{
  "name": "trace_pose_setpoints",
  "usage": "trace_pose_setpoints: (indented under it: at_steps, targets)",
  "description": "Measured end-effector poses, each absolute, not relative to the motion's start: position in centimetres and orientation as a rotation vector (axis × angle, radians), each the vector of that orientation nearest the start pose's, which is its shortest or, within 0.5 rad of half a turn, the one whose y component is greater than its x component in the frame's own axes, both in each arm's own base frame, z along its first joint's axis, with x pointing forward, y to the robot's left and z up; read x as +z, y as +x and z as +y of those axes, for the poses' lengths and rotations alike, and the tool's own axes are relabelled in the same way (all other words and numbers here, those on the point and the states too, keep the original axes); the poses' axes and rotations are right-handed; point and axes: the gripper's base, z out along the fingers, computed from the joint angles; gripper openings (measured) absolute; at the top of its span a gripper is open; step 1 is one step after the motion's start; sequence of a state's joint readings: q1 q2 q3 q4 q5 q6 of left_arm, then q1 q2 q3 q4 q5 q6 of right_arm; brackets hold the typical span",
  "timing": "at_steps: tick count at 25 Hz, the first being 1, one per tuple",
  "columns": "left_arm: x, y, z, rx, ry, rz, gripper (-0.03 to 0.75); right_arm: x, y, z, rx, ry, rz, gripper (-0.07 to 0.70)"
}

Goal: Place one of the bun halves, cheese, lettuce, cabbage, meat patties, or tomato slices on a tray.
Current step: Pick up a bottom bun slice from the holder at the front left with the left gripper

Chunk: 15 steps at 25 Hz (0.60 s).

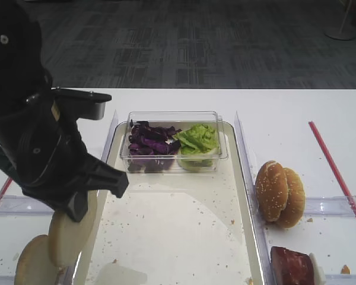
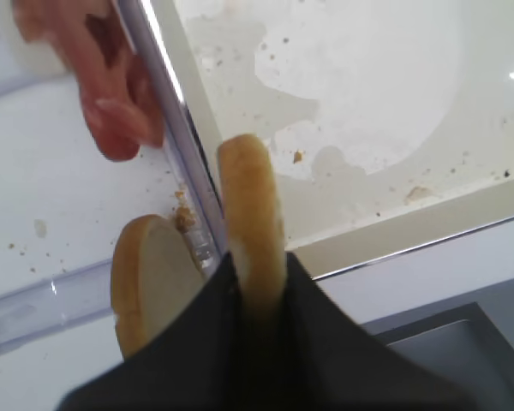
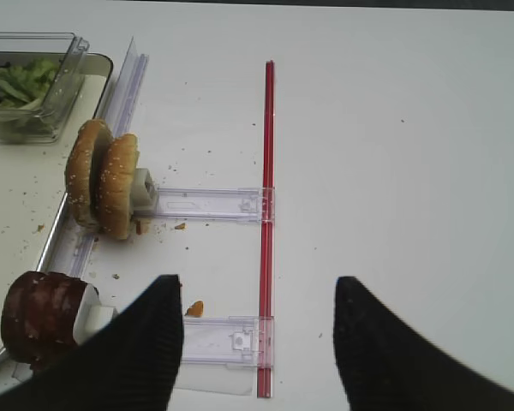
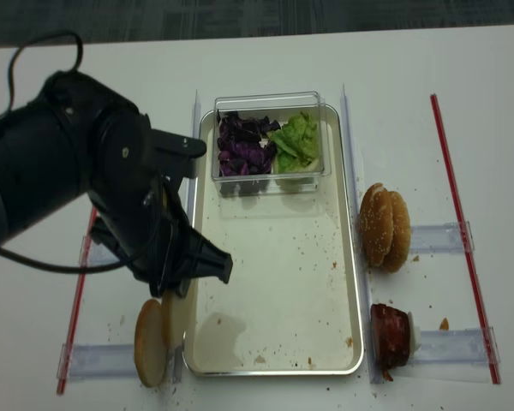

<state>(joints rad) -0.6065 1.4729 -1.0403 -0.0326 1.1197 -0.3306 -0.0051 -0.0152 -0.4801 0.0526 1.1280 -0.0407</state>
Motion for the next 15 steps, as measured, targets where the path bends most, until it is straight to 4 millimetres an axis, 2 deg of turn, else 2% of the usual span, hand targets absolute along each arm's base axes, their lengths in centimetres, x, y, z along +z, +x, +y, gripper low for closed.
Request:
trace_pose_setpoints:
  at_steps: [4, 11, 15]
  targets:
    - [26.8, 22.1, -15.7, -0.140, 0.419, 2.992, 0.050, 26.6, -0.8, 0.4, 0.036, -0.042, 2.115, 0.426]
    - [27.0, 22.2, -15.8, -0.142, 0.491, 2.968, 0.050, 26.6, -0.8, 0.4, 0.036, -0.042, 2.115, 0.426]
    - [27.1, 22.5, -16.4, -0.224, 0.573, 2.898, 0.050, 26.6, -0.8, 0.4, 0.036, -0.042, 2.115, 0.426]
